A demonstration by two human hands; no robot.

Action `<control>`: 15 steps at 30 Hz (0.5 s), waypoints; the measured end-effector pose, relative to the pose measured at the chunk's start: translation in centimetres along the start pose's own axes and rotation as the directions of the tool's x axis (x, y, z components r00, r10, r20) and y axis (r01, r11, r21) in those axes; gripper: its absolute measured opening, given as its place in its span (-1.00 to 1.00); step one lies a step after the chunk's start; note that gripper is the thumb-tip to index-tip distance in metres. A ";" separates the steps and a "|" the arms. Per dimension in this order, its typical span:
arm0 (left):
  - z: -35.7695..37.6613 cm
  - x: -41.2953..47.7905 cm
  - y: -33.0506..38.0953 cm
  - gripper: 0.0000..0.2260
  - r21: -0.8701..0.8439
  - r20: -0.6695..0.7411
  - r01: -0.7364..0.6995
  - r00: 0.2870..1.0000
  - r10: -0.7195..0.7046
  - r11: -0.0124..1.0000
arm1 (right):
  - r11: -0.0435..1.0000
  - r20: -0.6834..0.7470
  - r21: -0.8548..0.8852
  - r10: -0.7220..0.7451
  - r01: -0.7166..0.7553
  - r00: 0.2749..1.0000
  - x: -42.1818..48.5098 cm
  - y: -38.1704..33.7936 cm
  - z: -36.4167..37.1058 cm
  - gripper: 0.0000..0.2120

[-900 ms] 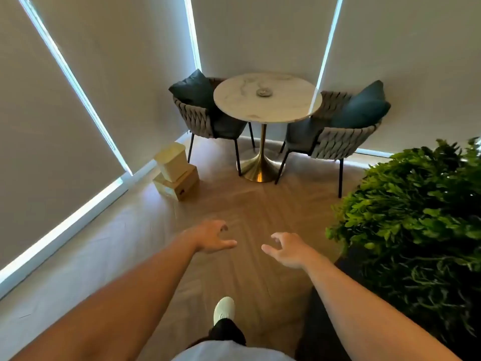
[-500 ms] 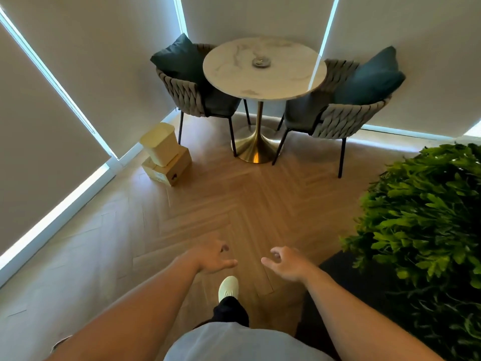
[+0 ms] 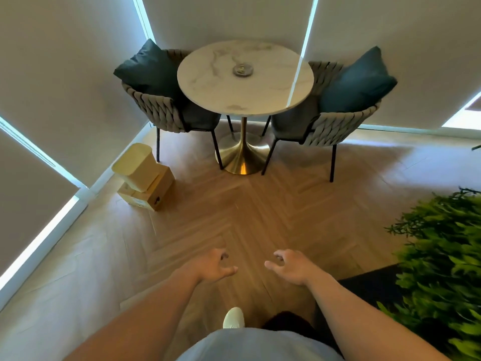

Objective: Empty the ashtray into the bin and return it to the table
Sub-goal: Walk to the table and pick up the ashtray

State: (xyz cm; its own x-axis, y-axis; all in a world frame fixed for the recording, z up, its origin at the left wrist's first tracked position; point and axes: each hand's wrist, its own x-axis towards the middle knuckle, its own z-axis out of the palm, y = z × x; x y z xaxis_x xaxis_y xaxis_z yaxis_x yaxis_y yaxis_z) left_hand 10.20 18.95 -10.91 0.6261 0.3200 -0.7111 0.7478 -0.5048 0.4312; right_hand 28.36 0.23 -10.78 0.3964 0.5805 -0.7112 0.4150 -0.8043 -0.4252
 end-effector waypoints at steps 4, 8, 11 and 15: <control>-2.4 2.2 -0.3 -0.31 -0.005 0.021 -0.008 1.000 0.008 1.000 | 1.000 0.010 0.002 0.009 -0.009 1.000 2.3 -1.1 -1.9 -0.23; -4.6 4.5 -0.3 -0.29 0.014 0.031 -0.018 0.999 0.018 1.000 | 1.000 0.009 0.008 -0.003 0.003 1.000 5.1 -2.1 -3.5 -0.26; -6.4 6.6 0.1 -0.34 0.024 0.052 -0.018 0.999 0.017 1.000 | 1.000 0.005 0.007 -0.012 0.012 1.000 7.3 -2.6 -5.1 -0.29; -8.8 9.7 0.9 -0.39 0.007 0.073 0.014 0.997 -0.014 1.000 | 1.000 0.030 0.004 -0.025 0.025 0.999 10.7 -2.9 -7.7 -0.29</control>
State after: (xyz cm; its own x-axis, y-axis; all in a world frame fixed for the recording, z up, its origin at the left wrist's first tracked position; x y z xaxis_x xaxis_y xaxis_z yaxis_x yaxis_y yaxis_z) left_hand 18.93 28.66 -12.48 0.5976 0.2677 -0.7558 0.7548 -0.5059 0.4176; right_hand 37.72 9.78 -12.83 0.3615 0.5966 -0.7165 0.4215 -0.7900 -0.4452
